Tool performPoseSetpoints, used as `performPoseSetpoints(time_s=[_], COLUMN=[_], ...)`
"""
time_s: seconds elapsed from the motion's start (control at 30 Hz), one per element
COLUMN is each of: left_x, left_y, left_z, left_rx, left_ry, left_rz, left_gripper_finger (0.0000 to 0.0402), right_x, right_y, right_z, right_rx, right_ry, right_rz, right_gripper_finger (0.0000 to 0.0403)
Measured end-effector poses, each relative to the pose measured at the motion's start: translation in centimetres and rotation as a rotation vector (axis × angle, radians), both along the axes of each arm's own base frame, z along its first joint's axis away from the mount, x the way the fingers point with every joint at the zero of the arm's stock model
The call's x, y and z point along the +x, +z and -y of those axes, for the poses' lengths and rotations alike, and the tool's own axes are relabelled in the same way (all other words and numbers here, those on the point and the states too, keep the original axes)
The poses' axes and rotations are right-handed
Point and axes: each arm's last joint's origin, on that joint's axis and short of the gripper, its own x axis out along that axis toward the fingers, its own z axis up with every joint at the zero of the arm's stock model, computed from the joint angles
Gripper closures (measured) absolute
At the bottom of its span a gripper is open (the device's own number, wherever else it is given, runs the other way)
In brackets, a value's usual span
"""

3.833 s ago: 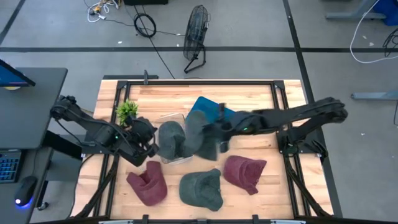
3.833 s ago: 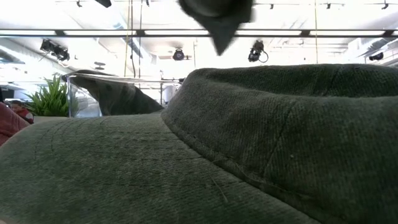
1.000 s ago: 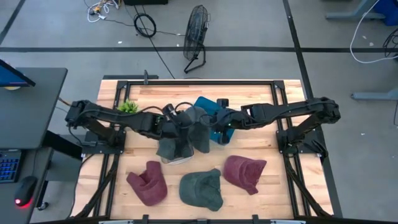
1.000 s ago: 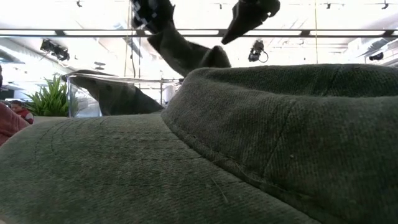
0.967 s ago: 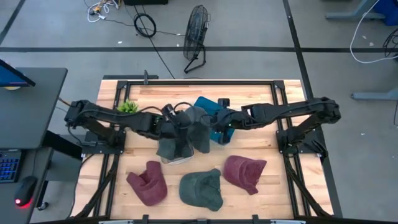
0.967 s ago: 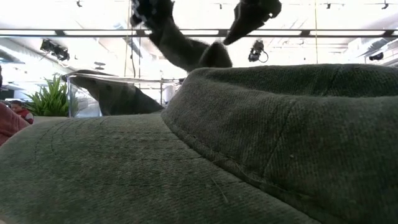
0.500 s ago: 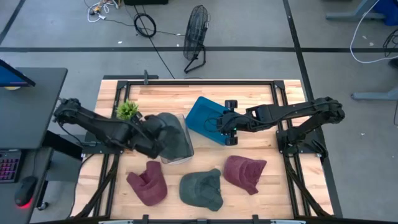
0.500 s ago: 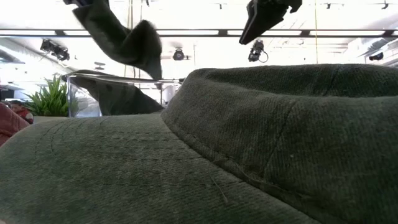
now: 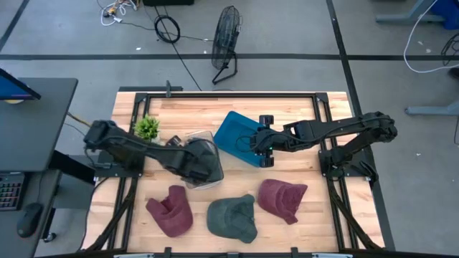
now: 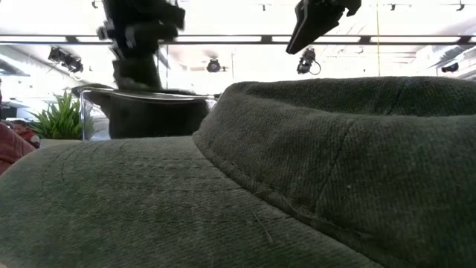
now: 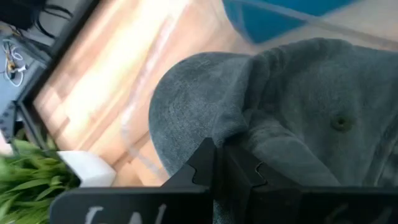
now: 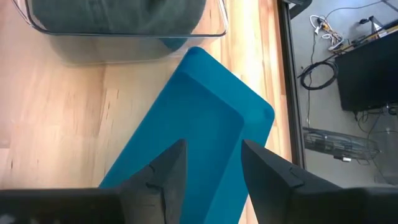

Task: Pick & Place hat
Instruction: Put the top gray cap into the transparent bin

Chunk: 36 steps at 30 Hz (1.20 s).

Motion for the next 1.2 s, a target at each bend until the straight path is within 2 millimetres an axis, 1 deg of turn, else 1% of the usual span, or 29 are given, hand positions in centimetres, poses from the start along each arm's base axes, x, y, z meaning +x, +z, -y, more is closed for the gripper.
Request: performPoseSetpoints(time_s=[0.17, 0.33, 0.5, 0.6, 0.7, 0.83, 0.9, 0.97, 1.07, 1.2], left_x=[2.3, 3.1, 3.2, 3.1, 3.1, 2.9, 2.7, 2.4, 2.0, 1.6], left_y=[-3.0, -5.2, -5.5, -5.5, -5.5, -5.6, -5.2, -4.2, -1.0, 3.1], left_z=[-0.5, -0.4, -0.3, -0.3, -0.3, -0.1, 0.0, 0.1, 0.4, 1.5], left_rx=[-0.035, -0.084, -0.132, -0.136, -0.145, -0.172, -0.187, -0.196, -0.198, -0.184], left_ry=[0.015, 0.061, 0.064, 0.069, 0.077, 0.031, -0.014, -0.036, -0.036, -0.078], left_rz=[-0.053, -0.114, -0.131, -0.137, -0.144, -0.188, -0.211, -0.228, -0.206, -0.123], left_gripper_finger=[0.0384, 0.0381, 0.0379, 0.0371, 0.0348, 0.0298, 0.0272, 0.0249, 0.0228, 0.0221], right_x=[0.0, 0.0, 0.1, 0.1, 0.1, 0.1, 0.1, 0.1, 0.1, 0.0], right_y=[0.0, 0.0, 0.0, 0.0, 0.0, 0.0, 0.0, 0.0, 0.0, 0.0], right_z=[0.0, 0.0, 0.0, 0.0, 0.0, 0.0, 0.0, 0.0, 0.0, 0.0], right_rx=[0.000, 0.001, 0.001, 0.002, 0.002, 0.002, 0.002, 0.002, 0.003, 0.003], right_ry=[0.000, 0.000, 0.000, 0.000, 0.000, 0.000, 0.000, 0.000, -0.001, -0.003], right_rz=[0.001, 0.005, 0.005, 0.006, 0.007, 0.006, 0.006, 0.007, 0.009, 0.001], right_gripper_finger=[0.0247, 0.0247, 0.0247, 0.0247, 0.0247, 0.0247, 0.0247, 0.0247, 0.0247, 0.0247])
